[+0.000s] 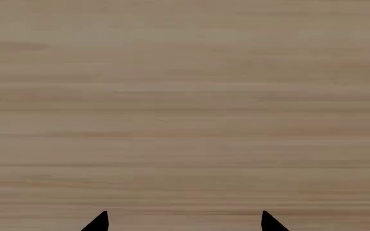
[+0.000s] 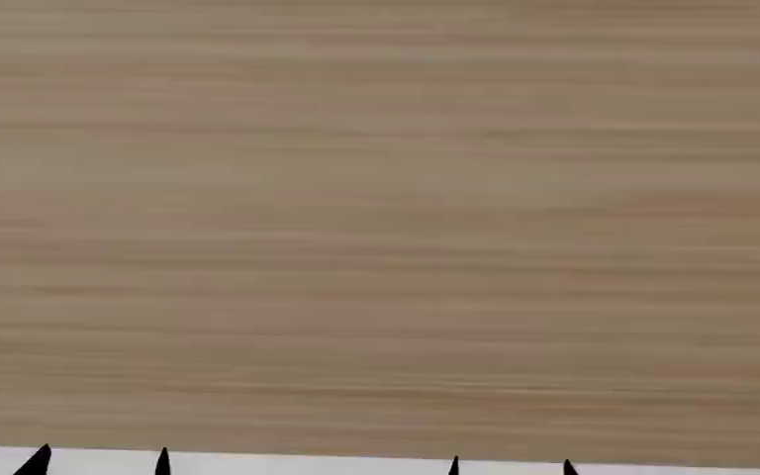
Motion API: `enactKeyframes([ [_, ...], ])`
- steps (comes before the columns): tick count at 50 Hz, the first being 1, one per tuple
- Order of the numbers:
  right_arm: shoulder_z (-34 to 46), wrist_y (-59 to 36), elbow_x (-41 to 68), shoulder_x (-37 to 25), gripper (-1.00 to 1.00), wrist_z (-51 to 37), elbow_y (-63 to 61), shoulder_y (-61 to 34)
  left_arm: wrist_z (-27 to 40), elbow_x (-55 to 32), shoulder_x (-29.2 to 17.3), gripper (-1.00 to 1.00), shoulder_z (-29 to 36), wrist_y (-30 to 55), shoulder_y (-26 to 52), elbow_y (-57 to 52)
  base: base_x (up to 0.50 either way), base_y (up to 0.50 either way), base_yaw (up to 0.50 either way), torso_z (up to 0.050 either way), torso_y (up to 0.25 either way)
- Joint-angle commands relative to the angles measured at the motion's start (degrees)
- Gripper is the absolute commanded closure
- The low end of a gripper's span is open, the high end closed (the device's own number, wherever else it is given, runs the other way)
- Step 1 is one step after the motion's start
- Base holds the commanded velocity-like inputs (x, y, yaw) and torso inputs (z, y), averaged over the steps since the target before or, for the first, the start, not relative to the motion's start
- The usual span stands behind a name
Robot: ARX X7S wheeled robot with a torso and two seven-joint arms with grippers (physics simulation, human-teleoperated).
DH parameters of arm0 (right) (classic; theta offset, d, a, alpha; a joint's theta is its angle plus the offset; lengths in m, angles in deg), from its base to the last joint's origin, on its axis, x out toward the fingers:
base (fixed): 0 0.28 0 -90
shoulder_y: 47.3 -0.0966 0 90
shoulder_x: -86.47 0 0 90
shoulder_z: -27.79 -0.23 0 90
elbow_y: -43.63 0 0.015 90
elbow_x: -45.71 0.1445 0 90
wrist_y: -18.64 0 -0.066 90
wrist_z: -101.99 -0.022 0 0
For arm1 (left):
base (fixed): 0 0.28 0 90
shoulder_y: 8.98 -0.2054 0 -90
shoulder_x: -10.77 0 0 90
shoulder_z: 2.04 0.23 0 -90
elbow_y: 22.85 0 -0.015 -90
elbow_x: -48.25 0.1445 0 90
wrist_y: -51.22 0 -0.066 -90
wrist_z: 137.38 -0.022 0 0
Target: Put the right moka pot on the stove.
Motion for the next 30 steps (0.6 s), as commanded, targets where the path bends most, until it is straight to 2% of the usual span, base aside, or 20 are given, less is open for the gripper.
enactKeyframes([
  [1,0.7,0.0,0.5,-0.5,-1.0,-0.7,0.0,0.0,0.6,-0.6,-0.6,-1.0,0.6,0.0,0.0,0.0,0.0,0.0,0.0,0.0,0.0],
  [4,1.6,2.1,0.2,-1.3,-1.0,-1.9,1.6,-0.5,1.3,-1.2,-1.2,-1.0,1.3,-0.6,-0.2,-0.1,0.0,0.0,0.0,0.0,0.0],
  [30,4.9,1.9,3.3,-4.2,-1.0,-4.8,1.6,-0.5,5.8,-2.9,-4.1,-1.0,5.2,-3.3,-0.1,1.2,0.0,0.0,0.0,0.0,0.0],
])
